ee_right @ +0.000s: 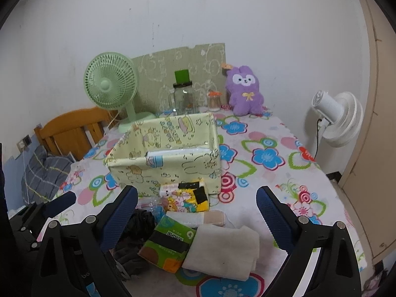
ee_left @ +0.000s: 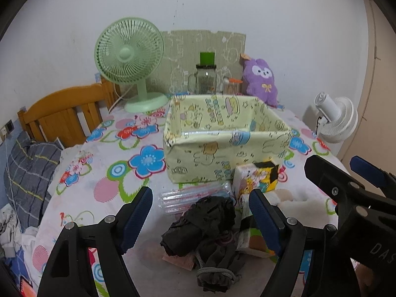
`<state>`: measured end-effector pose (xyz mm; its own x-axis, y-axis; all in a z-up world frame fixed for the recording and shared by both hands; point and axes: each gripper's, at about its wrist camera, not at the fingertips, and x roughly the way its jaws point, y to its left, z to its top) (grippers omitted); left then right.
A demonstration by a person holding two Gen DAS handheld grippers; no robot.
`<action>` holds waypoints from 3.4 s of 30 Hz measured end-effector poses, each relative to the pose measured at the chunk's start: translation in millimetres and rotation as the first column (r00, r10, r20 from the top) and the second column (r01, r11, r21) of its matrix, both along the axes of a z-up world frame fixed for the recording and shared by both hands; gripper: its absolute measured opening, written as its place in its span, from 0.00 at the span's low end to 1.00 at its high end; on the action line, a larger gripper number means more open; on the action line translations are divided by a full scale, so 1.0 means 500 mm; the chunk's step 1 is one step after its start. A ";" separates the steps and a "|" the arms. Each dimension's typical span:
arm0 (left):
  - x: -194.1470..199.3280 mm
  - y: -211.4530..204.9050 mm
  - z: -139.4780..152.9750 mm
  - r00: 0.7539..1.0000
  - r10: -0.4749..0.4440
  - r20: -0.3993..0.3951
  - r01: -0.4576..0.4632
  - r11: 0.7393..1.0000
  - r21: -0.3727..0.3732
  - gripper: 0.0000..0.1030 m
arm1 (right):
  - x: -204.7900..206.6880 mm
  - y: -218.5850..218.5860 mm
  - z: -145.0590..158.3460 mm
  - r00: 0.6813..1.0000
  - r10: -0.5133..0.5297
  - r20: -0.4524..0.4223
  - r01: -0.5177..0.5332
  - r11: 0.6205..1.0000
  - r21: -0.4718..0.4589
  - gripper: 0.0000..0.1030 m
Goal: Organize soft objects
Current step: 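Grasp the black plastic bag with the left tool while the right tool grasps the green tissue pack, then carry the black bag and green tissue pack over the fabric box with both tools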
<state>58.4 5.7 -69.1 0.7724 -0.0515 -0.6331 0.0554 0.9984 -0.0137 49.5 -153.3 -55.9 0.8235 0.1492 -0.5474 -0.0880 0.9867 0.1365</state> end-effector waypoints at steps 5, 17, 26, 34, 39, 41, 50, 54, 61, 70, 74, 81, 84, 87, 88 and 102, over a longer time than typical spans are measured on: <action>0.011 0.003 -0.030 0.999 -0.009 -0.043 0.009 1.000 -0.002 0.79 | 0.011 0.014 -0.023 1.000 0.019 -0.025 -0.019 1.000 -0.001 0.95; 0.035 0.009 -0.094 0.992 -0.028 -0.125 0.027 1.000 -0.010 0.71 | 0.031 0.051 -0.079 0.993 0.058 -0.099 -0.061 0.998 -0.019 0.95; 0.038 0.005 -0.115 0.989 -0.063 -0.135 0.060 0.998 -0.030 0.52 | 0.044 0.072 -0.106 0.986 0.068 -0.150 -0.073 0.997 -0.028 0.93; 0.033 0.013 -0.117 0.989 -0.056 -0.134 0.053 0.998 -0.025 0.46 | 0.062 0.093 -0.141 0.970 0.078 -0.232 -0.083 0.996 -0.012 0.80; 0.031 0.013 -0.118 0.990 -0.045 -0.135 0.043 0.999 -0.014 0.45 | 0.071 0.097 -0.152 0.964 0.070 -0.257 -0.073 0.997 0.001 0.78; 0.031 0.013 -0.120 0.990 -0.046 -0.133 0.045 0.999 -0.014 0.45 | 0.073 0.098 -0.157 0.962 0.068 -0.266 -0.069 0.998 0.004 0.78; 0.032 0.007 -0.123 0.991 -0.034 -0.127 0.035 0.999 0.002 0.45 | 0.075 0.093 -0.162 0.963 0.065 -0.262 -0.065 0.998 0.007 0.77; 0.029 -0.001 -0.125 0.992 -0.028 -0.120 0.032 0.999 0.033 0.45 | 0.074 0.094 -0.165 0.961 0.080 -0.266 -0.077 0.997 0.021 0.60; 0.026 -0.010 -0.126 0.994 -0.021 -0.110 0.028 0.998 0.063 0.45 | 0.073 0.091 -0.170 0.958 0.096 -0.270 -0.085 0.995 0.051 0.51; 0.021 -0.010 -0.110 0.995 -0.029 -0.099 0.033 0.999 0.040 0.40 | 0.067 0.092 -0.151 0.965 0.095 -0.245 -0.084 0.995 0.054 0.42; 0.022 -0.008 -0.093 0.995 -0.025 -0.095 0.027 0.999 0.019 0.40 | 0.062 0.091 -0.128 0.970 0.092 -0.225 -0.082 0.995 0.054 0.42; 0.015 -0.014 -0.043 0.998 -0.027 -0.049 0.028 1.000 0.013 0.40 | 0.052 0.084 -0.076 0.981 0.087 -0.171 -0.080 0.995 0.052 0.42; 0.011 -0.017 -0.023 0.999 -0.029 -0.030 0.029 1.000 0.008 0.40 | 0.047 0.081 -0.052 0.985 0.085 -0.149 -0.079 0.996 0.048 0.42; 0.006 -0.020 -0.002 0.999 -0.033 -0.012 0.033 0.999 0.006 0.40 | 0.039 0.076 -0.031 0.988 0.082 -0.129 -0.077 0.996 0.046 0.42; 0.003 -0.022 0.006 0.999 -0.034 -0.005 0.034 0.999 0.005 0.40 | 0.036 0.075 -0.023 0.989 0.080 -0.121 -0.075 0.996 0.044 0.42; -0.022 -0.027 0.108 0.994 -0.023 0.108 0.023 1.000 0.001 0.40 | 0.008 0.069 0.090 0.997 0.075 -0.001 -0.075 0.997 0.015 0.42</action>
<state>47.6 -7.8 -15.1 0.8351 -0.0698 -0.5457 0.0792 0.9968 -0.0062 53.3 -118.7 -10.8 0.8091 0.2185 -0.5456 -0.1612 0.9752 0.1516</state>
